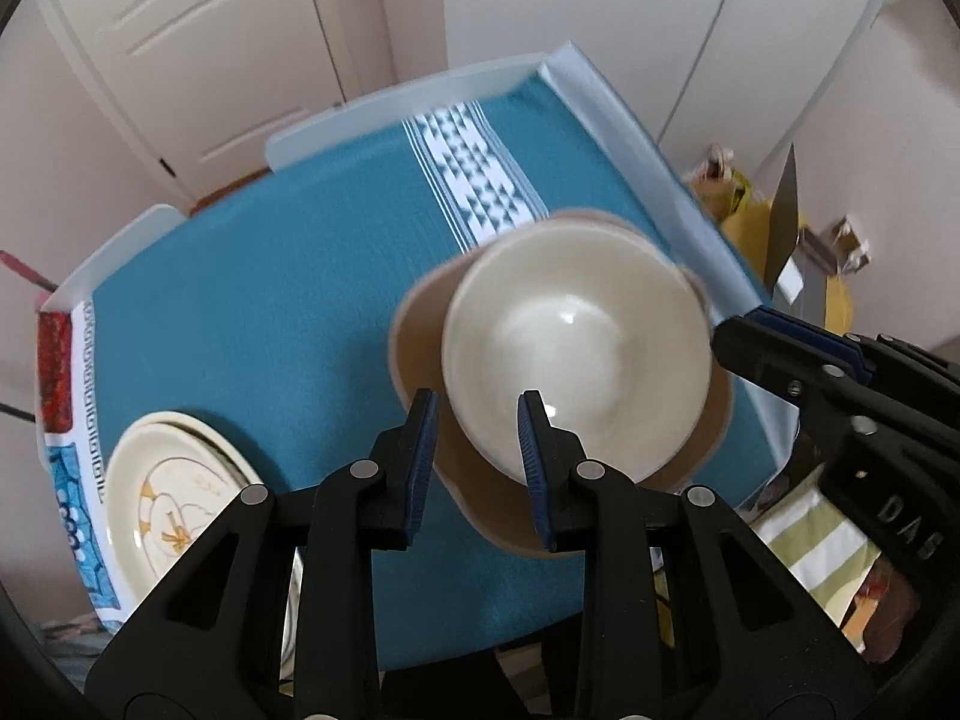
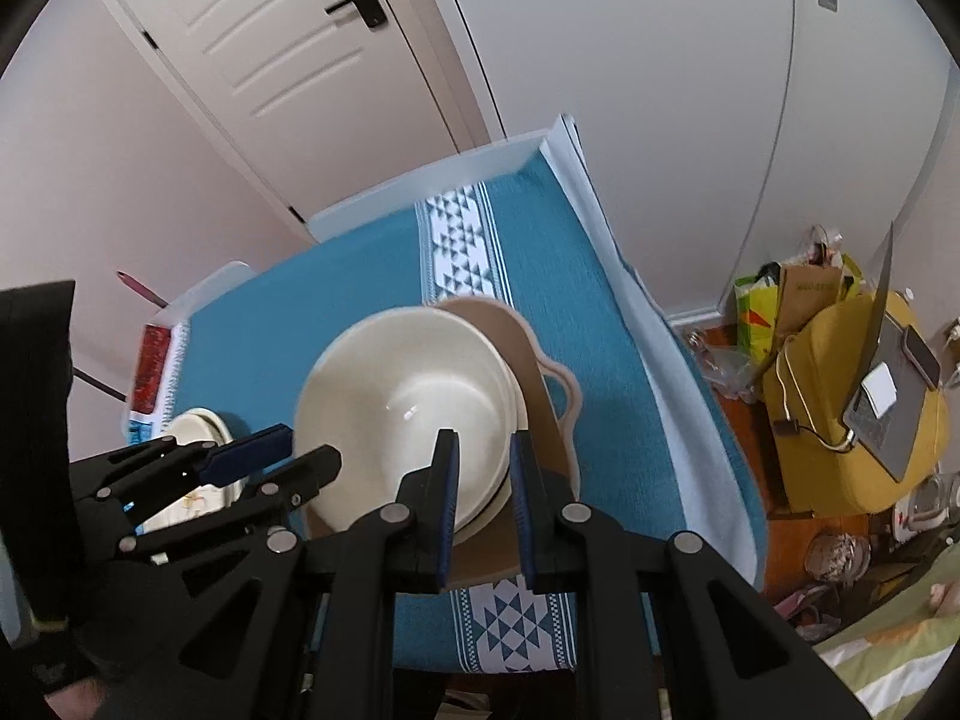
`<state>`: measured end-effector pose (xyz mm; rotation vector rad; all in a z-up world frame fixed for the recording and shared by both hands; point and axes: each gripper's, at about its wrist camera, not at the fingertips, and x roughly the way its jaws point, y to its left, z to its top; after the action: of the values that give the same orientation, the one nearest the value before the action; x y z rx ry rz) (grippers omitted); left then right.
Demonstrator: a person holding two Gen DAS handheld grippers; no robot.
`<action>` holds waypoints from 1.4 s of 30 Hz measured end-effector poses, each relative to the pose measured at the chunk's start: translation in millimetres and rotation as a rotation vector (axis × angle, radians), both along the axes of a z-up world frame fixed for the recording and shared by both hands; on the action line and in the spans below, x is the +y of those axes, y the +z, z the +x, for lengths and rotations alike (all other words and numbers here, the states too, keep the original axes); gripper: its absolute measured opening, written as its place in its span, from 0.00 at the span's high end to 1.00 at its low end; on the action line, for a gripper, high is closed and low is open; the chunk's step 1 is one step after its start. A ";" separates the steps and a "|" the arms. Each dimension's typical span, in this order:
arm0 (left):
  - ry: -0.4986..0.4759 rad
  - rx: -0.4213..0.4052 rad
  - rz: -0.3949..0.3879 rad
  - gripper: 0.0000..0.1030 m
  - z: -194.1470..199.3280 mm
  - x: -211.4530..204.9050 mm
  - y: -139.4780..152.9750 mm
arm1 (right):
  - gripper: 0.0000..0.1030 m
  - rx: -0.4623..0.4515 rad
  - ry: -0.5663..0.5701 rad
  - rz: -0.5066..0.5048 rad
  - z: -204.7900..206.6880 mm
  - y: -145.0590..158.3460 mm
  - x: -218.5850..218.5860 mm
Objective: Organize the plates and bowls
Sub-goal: 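Lower the white bowl into the cream bowl and open both grippers, then move both grippers to the rim of the beige square bowl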
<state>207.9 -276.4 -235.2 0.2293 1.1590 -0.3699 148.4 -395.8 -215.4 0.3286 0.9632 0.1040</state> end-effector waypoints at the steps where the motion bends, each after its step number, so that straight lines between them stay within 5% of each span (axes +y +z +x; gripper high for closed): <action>1: 0.011 -0.017 -0.017 0.77 -0.6 3.1 8.1 | 0.85 -0.010 0.007 0.006 -0.9 4.9 -2.3; 7: 0.085 -0.098 -0.105 0.72 -6.9 27.8 47.9 | 0.81 -0.063 0.064 -0.004 -1.2 37.5 -19.3; 8: 0.099 -0.102 -0.111 0.63 -8.3 32.0 51.3 | 0.76 -0.072 0.075 -0.013 -1.7 42.2 -22.2; 9: 0.111 -0.103 -0.116 0.51 -9.2 35.8 53.3 | 0.55 -0.079 0.083 -0.017 -2.2 44.5 -24.2; 10: 0.133 -0.108 -0.127 0.21 -11.2 41.0 55.4 | 0.41 -0.086 0.090 -0.016 -3.3 46.3 -27.4; 11: 0.154 -0.123 -0.137 0.05 -13.5 46.0 56.7 | 0.18 -0.094 0.094 -0.011 -4.8 47.7 -31.2; 13: 0.189 -0.161 -0.151 0.03 -21.8 53.4 60.3 | 0.13 -0.088 0.103 -0.005 -5.7 46.3 -36.2; 23: 0.166 -0.027 -0.060 0.03 -30.1 53.3 22.1 | 0.13 -0.023 0.171 -0.154 -8.0 20.1 -46.5; 37: 0.092 0.110 0.009 0.04 -18.0 41.6 -40.9 | 0.13 0.197 0.272 -0.232 18.6 -37.4 -36.8; 42: 0.069 0.163 0.016 0.12 -10.4 34.8 -57.9 | 0.16 0.261 0.334 -0.274 31.2 -56.1 -24.0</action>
<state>197.4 -241.6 -293.1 0.1753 1.3275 -0.3232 179.6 -419.8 -271.5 -0.0764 1.2695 0.2350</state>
